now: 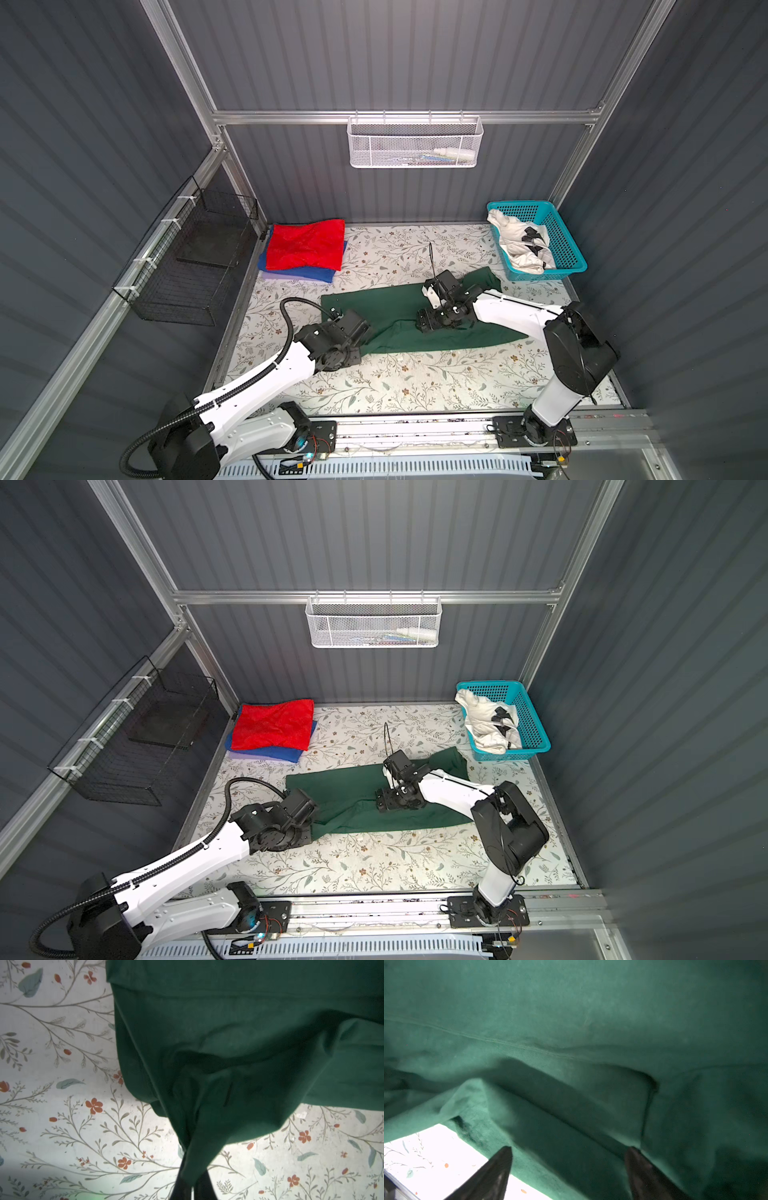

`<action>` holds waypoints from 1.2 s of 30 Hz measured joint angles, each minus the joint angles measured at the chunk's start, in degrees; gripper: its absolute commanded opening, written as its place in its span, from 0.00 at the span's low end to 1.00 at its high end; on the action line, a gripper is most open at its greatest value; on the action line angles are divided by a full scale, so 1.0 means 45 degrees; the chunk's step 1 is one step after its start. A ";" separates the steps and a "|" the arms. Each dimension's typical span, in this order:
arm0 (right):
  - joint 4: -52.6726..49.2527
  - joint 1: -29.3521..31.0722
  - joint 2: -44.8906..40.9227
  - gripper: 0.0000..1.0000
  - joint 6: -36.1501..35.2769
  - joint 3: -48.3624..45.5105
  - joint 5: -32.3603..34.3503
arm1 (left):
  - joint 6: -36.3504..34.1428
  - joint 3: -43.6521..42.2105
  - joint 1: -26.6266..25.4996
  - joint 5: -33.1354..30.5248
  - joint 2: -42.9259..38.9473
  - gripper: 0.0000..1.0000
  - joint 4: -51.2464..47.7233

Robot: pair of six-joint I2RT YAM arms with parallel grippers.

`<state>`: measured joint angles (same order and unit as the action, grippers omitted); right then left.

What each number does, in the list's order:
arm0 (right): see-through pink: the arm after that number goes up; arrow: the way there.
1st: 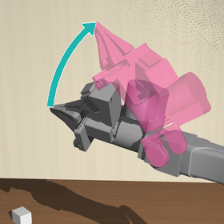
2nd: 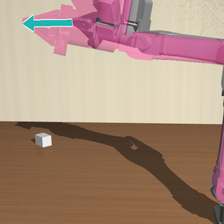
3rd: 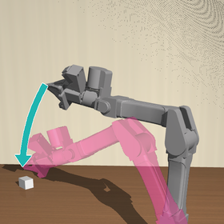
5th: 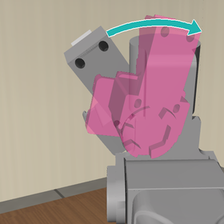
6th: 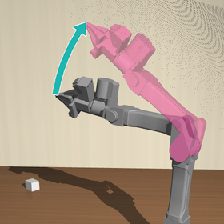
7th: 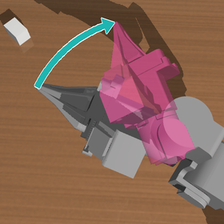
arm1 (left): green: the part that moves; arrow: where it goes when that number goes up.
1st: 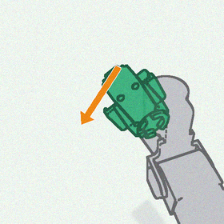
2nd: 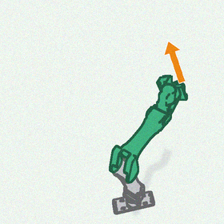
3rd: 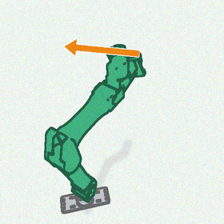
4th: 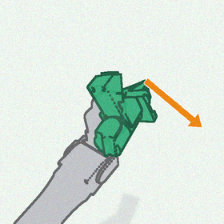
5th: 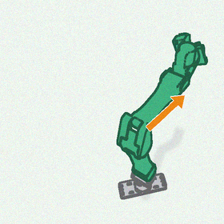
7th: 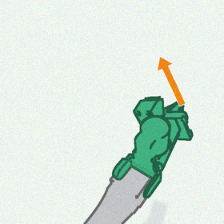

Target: Fold and stack the t-shirts

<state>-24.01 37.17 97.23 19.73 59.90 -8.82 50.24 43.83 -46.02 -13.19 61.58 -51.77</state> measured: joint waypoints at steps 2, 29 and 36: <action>-0.0005 0.0000 0.0000 0.70 -0.0107 -0.0024 -0.0015 | 0.0097 0.0000 0.0000 0.0291 -0.0248 0.00 -0.0267; 0.0024 0.0622 -0.1870 0.00 -0.1161 -0.2006 -0.1209 | 0.0117 0.1098 0.0335 0.2531 0.0126 0.00 -0.2157; 0.0010 0.0695 -0.1996 0.00 -0.1360 -0.2147 -0.1666 | -0.0024 0.0733 0.1574 0.3725 -0.0282 0.00 -0.2050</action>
<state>-23.97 40.29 88.25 13.61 50.24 -16.32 50.13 47.13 -38.94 3.57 60.31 -60.99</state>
